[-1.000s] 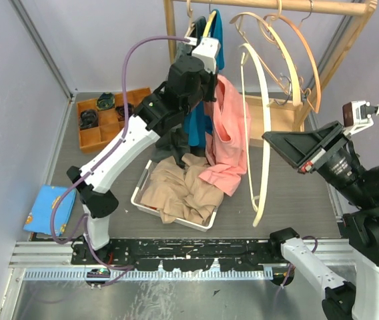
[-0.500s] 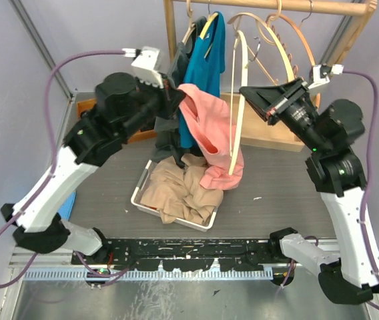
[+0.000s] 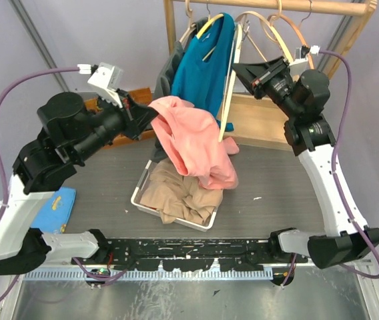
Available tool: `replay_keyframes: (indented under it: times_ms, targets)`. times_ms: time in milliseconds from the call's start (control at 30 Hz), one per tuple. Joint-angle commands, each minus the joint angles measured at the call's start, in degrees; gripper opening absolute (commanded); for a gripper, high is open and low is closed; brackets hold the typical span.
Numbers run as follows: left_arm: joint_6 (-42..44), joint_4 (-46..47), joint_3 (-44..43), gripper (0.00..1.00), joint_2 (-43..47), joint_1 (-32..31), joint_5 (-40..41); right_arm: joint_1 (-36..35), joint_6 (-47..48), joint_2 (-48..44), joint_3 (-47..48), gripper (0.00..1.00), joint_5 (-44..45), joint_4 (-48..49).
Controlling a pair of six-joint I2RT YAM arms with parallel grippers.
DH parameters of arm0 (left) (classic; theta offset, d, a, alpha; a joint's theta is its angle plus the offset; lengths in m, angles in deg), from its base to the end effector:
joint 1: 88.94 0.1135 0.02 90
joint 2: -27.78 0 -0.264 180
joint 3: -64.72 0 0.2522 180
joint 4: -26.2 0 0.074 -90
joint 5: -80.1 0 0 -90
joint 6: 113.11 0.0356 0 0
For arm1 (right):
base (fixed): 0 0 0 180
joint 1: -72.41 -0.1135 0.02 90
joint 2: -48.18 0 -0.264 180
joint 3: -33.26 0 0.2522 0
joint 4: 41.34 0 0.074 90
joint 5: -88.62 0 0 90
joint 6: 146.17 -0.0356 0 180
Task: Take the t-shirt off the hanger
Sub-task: Remove the T-shirt from the clothesline, then place the hanger on the clothesline.
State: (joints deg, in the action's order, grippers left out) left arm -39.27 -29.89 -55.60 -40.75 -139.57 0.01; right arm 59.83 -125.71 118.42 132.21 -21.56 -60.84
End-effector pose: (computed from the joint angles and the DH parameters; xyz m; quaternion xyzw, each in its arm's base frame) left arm 0.1241 -0.1416 0.5492 0.1603 0.7150 -0.3201 0.6005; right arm 0.2491 0.0682 0.5003 0.1870 0.6244 0.5781 0.4908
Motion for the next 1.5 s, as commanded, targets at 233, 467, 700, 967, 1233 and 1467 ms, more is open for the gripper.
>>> replay_keyframes:
  times_ms: [233,467,700,967,1233,1467]
  targets:
    - [1.7,0.8,-4.0,0.0,5.6,0.0,-4.0,4.9,-3.6,9.4,9.8,0.01,-3.2,15.3]
    - [2.1,3.7,-9.8,0.0,5.4,0.0,-5.3,5.7,-5.2,15.5,15.2,0.01,-4.5,17.7]
    - [2.5,6.3,-15.2,0.0,4.0,0.0,-5.2,6.3,-6.9,19.6,17.2,0.01,-4.6,20.2]
    - [1.3,11.3,-17.1,0.0,4.0,0.1,-4.8,7.2,-8.2,23.8,20.1,0.01,-4.7,21.2]
    - [-0.4,15.9,-17.0,0.0,3.1,0.0,-4.8,7.3,-9.0,26.6,21.8,0.01,-5.4,20.8]
    - [-1.4,18.9,-19.1,0.0,1.4,0.1,-6.1,7.3,-9.0,25.7,19.8,0.01,-6.0,19.8]
